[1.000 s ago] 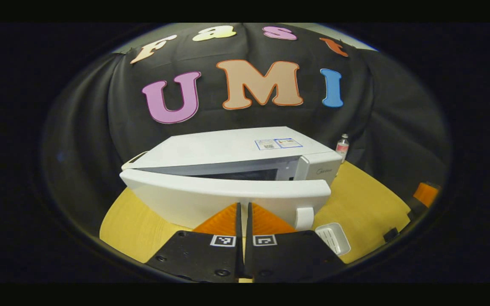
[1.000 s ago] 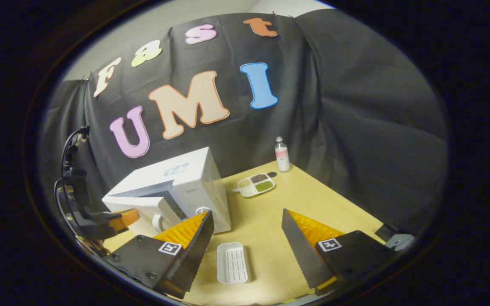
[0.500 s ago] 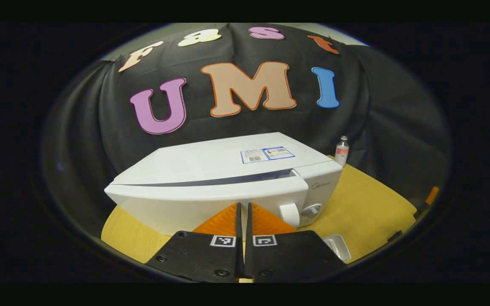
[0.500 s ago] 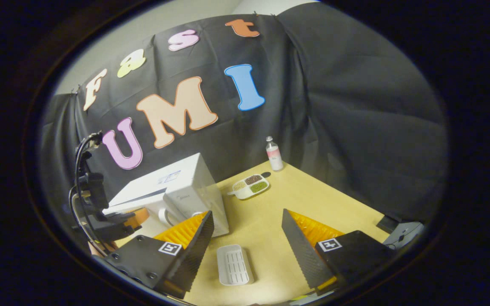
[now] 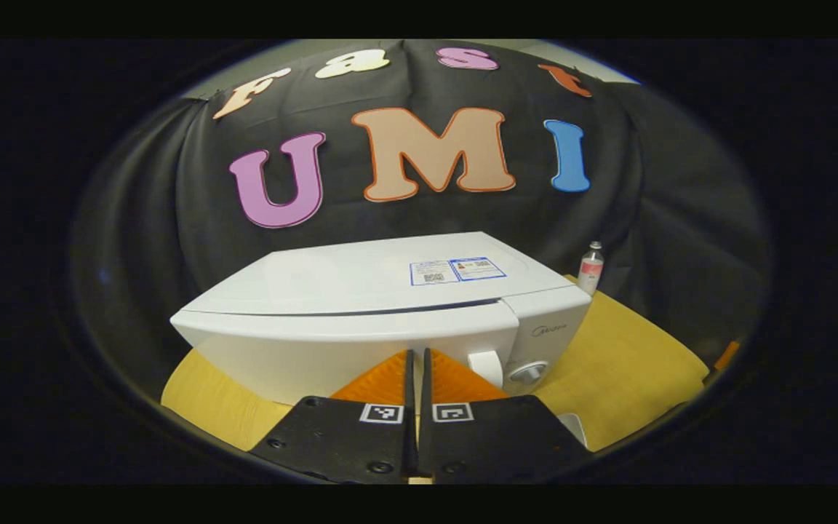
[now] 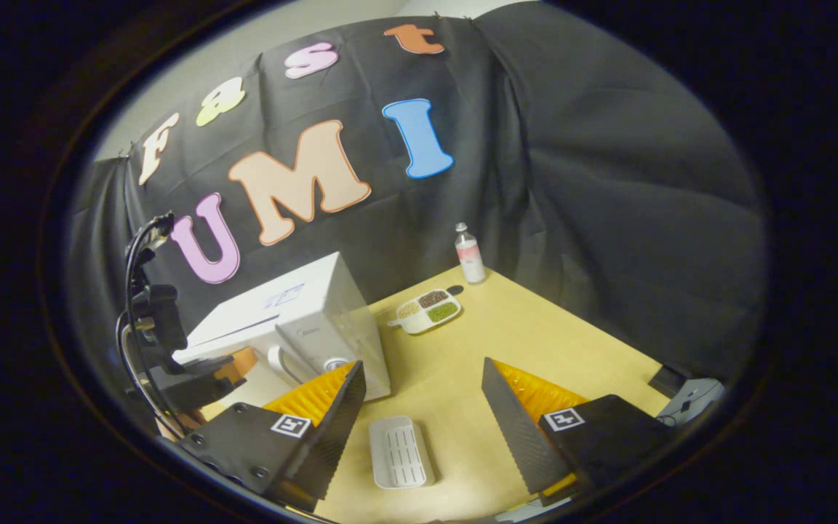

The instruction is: Open the microwave oven with the left hand, put the food in, and close the microwave oven.

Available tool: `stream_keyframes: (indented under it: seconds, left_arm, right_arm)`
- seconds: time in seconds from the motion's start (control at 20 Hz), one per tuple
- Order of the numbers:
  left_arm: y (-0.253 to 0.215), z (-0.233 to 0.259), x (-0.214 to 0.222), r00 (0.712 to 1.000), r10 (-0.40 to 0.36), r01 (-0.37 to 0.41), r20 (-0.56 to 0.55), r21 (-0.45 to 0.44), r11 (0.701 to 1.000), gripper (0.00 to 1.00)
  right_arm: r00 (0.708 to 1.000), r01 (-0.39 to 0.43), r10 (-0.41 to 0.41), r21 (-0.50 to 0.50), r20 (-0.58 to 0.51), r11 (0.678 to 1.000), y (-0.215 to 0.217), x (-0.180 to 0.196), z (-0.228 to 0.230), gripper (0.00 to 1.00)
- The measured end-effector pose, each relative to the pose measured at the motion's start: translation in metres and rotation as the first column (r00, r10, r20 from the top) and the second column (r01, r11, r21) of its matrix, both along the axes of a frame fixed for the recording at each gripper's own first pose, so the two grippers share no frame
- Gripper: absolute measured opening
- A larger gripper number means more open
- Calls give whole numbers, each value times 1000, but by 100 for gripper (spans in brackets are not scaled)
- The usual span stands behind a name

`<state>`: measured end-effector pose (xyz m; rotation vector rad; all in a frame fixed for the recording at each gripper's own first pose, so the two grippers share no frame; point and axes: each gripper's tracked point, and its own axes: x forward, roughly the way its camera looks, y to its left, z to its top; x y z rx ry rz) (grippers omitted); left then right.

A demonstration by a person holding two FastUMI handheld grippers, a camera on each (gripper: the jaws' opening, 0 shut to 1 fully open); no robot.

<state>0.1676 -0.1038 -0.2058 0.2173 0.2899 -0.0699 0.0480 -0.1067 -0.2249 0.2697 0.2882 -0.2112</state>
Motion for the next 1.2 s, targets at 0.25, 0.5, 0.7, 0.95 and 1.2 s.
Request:
stream_keyframes:
  seconds: [0.25,0.5,0.7,0.95,1.2]
  left_arm:
    - [3,-1,-5,1000,-16,15,-16,-36,999,2]
    - [2,8,5,1000,-11,11,13,-23,1000,0]
    - [-6,-2,3,999,-32,32,-4,-52,998,1]
    - [-11,-7,4,997,-66,64,-26,-81,995,0]
    - [-12,-7,4,996,-80,77,-26,-89,993,1]
  right_arm:
    - [999,-33,33,-12,-23,999,9,10,-6,92]
    - [999,-24,23,-16,-36,1000,6,16,-10,100]
    - [999,-11,10,-18,-48,1000,3,20,-13,100]
    - [997,-40,38,-32,-63,999,11,23,-15,100]
    - [997,-64,61,-51,-49,997,15,22,-8,100]
